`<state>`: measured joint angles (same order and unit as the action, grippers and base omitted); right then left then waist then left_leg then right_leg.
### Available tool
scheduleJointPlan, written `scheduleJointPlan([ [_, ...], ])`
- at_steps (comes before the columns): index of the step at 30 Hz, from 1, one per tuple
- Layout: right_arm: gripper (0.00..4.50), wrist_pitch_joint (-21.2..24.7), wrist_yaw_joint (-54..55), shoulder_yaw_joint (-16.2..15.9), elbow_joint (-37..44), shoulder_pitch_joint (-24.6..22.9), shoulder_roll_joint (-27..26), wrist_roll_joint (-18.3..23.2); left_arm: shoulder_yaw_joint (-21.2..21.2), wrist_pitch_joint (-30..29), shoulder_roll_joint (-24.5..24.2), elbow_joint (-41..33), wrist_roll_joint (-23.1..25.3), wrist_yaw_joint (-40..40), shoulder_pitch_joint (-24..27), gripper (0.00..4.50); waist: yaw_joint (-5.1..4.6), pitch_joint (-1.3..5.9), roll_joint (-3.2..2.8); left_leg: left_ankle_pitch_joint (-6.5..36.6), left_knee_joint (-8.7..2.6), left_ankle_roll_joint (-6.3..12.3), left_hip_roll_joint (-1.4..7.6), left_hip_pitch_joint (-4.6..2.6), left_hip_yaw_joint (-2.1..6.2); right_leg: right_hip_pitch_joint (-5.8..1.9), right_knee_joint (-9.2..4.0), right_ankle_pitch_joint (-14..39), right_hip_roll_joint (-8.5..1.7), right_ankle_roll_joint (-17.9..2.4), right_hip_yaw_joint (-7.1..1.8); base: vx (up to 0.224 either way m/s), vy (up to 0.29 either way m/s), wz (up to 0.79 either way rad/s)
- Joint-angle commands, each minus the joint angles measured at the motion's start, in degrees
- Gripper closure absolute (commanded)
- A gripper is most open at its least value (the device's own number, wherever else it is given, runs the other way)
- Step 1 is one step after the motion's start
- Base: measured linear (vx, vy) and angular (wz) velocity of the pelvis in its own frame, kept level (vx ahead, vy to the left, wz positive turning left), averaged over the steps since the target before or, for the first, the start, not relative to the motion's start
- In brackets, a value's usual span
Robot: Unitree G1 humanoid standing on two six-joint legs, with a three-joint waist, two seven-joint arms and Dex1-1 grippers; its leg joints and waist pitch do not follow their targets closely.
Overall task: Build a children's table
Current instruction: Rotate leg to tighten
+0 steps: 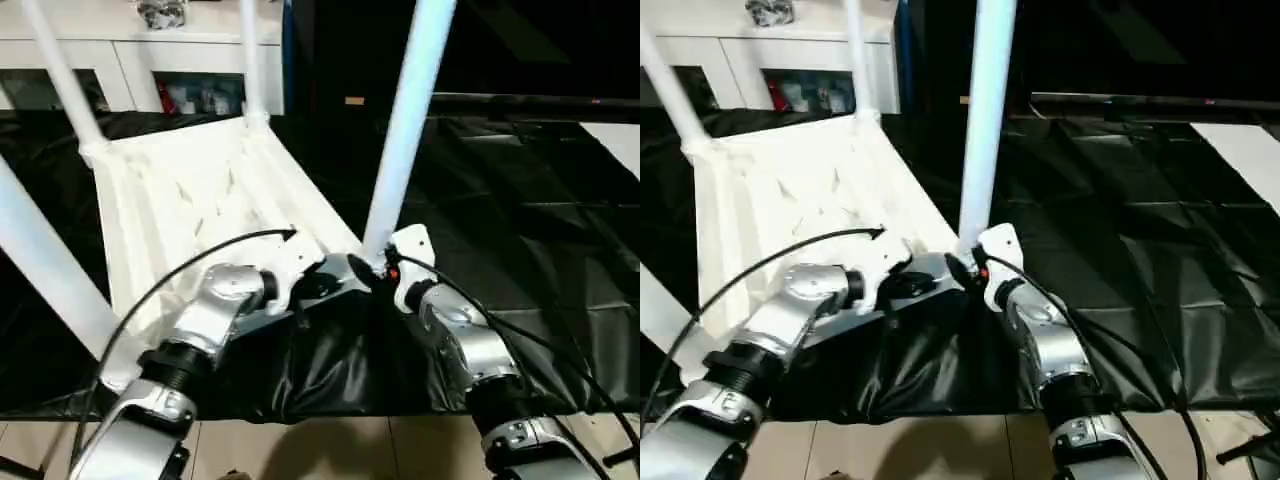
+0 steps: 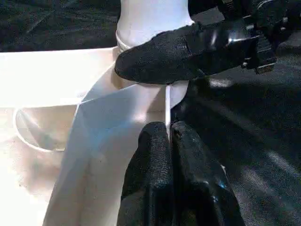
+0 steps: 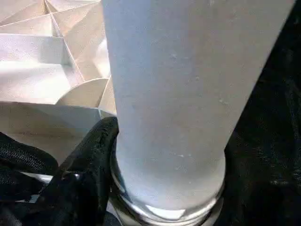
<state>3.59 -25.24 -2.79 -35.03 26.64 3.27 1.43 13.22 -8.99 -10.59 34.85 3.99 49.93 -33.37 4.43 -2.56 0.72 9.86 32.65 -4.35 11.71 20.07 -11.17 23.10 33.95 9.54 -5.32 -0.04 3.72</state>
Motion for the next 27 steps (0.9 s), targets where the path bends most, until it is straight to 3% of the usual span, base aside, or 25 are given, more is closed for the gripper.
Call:
scheduleJointPlan([
  [1,1.04,-0.1,-8.2,-7.6,1.6,-0.4,-4.9,1.0,0.9,-0.5,3.6,0.8,-0.7,-3.6,-1.7,4.50,-0.01,2.97,-0.09,21.4,-4.22,0.05,1.07,-0.43,1.05,-1.67,-5.41,25.5,-2.70,-7.2,-2.00,0.000,0.000,0.00],
  [5,0.90,-0.4,-12.2,-7.2,2.6,0.1,-0.8,0.9,0.6,-0.5,1.4,-0.4,-1.5,0.5,-1.2,4.50,0.04,2.91,-0.16,21.4,-4.24,0.26,1.11,-0.43,1.08,-1.70,-5.53,26.2,-2.78,-7.2,-1.98,0.000,0.000,0.00],
  [8,0.90,-2.1,-19.4,-7.9,2.7,0.5,3.7,1.0,1.1,0.2,-1.6,-1.6,-2.7,6.8,-0.3,4.50,0.24,3.16,-0.08,19.3,-4.18,0.95,1.23,0.03,1.02,-2.16,-4.89,21.9,-2.75,-8.3,-2.10,0.000,0.000,0.00],
  [14,0.90,-4.1,-33.6,-10.2,4.4,0.0,10.2,2.6,1.9,0.9,-5.8,-4.3,-5.1,16.4,1.0,4.50,0.83,3.41,0.26,14.6,-3.77,2.54,1.50,0.09,0.61,-2.61,-3.71,13.4,-2.69,-12.1,-2.15,0.000,0.000,0.00],
  [16,0.90,-4.4,-35.6,-10.4,4.6,-0.1,11.0,2.8,1.9,0.8,-6.3,-4.6,-5.5,17.7,1.2,4.50,1.19,3.45,0.00,13.4,-3.57,2.98,1.64,-0.17,0.37,-2.44,-3.36,10.7,-2.49,-13.2,-2.14,0.000,0.000,0.00],
  [18,0.90,-6.3,-40.3,-11.2,4.3,0.1,13.1,2.7,2.7,1.2,-8.5,-4.8,-6.7,22.6,1.4,4.50,1.52,3.52,0.18,13.1,-3.52,3.24,1.71,-0.08,0.30,-2.56,-3.16,10.2,-2.58,-13.8,-2.09,0.000,0.000,0.00],
  [23,0.90,-5.4,-44.5,-11.6,4.3,0.7,13.8,4.1,3.0,0.6,-10.1,-4.8,-7.4,26.2,1.1,4.50,2.18,3.26,0.16,14.9,-3.71,2.68,1.79,-0.32,0.28,-2.39,-3.50,13.4,-2.77,-13.3,-2.17,0.000,0.000,0.00],
  [27,1.25,-4.2,-47.8,-12.5,4.7,0.6,14.2,4.5,2.8,0.2,-10.4,-5.0,-7.8,27.3,0.9,4.50,2.45,3.18,0.12,16.2,-3.89,1.70,1.87,-0.45,0.38,-2.27,-3.74,16.0,-2.85,-12.5,-2.25,0.000,0.000,0.00],
])
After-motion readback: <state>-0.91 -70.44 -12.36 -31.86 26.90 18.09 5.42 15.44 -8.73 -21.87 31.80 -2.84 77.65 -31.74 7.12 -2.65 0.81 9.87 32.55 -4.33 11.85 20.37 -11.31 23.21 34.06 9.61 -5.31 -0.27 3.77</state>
